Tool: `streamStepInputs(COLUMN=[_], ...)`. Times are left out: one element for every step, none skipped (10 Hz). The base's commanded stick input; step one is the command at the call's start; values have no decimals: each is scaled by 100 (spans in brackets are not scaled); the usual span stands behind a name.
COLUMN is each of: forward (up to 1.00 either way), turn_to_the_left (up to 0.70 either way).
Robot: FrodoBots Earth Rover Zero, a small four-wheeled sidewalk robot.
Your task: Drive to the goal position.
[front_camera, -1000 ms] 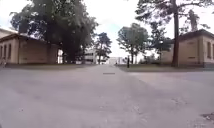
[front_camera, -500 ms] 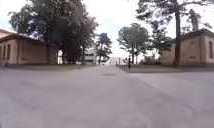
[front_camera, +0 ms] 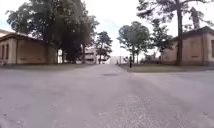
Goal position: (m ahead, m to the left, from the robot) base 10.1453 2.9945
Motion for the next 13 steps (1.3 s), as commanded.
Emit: streamStepInputs(forward=[85,85,85,85,85,85,85,85,85,85,85,85,85], turn_to_the_left=[0,0,0,0,0,0,0,0,0,0,0,0,0])
